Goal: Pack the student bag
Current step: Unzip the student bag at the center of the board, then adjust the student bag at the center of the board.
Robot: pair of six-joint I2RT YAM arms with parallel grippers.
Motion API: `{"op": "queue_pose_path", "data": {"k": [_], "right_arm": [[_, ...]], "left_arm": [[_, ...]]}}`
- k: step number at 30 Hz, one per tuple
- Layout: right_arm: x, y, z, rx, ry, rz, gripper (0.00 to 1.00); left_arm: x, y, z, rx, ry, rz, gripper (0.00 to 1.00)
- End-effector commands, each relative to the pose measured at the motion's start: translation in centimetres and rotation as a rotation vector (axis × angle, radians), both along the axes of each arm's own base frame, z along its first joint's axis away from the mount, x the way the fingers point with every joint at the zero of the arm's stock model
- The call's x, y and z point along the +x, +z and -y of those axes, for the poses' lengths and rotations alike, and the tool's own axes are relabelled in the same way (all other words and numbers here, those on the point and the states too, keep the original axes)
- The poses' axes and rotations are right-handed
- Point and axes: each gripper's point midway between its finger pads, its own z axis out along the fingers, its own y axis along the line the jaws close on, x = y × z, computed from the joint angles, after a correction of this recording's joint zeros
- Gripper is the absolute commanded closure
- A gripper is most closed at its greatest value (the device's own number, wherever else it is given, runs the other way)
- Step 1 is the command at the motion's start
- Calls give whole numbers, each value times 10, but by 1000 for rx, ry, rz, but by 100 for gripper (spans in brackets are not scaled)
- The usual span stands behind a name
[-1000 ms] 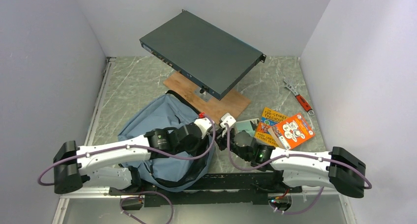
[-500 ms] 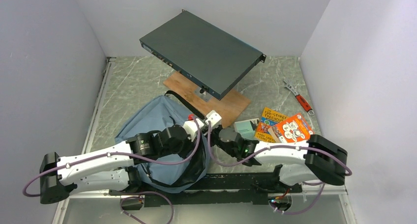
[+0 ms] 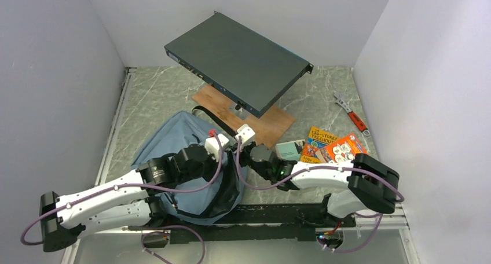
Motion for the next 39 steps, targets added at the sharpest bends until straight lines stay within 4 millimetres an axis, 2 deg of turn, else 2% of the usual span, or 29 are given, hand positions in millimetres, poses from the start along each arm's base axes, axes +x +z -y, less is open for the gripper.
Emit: {"op": "queue_pose_path", "data": {"k": [1, 6, 10, 12, 15, 19, 21, 27, 39], "right_arm": [[28, 2, 37, -10, -183, -16, 71], [7, -2, 45, -21, -166, -164, 46], [-17, 7, 60, 5, -187, -325, 37], [-30, 17, 62, 82, -184, -400, 34], [-54, 39, 50, 271, -84, -496, 29], [-89, 72, 16, 496, 172, -591, 27], [-101, 85, 3, 608, 260, -651, 26], [-106, 86, -27, 720, 350, -760, 24], [-108, 84, -49, 778, 417, -838, 23]], "left_arm": [[-12, 43, 14, -207, -87, -50, 100], [14, 66, 5, -302, -53, -95, 100], [25, 72, 3, -310, -55, -150, 100], [28, 71, 3, -303, -57, -176, 100], [32, 67, 3, -309, -51, -206, 100], [35, 69, 3, -330, -42, -232, 100], [36, 68, 2, -331, -36, -239, 100], [39, 63, -1, -310, -13, -262, 100], [42, 59, -2, -305, 6, -283, 100]]}}
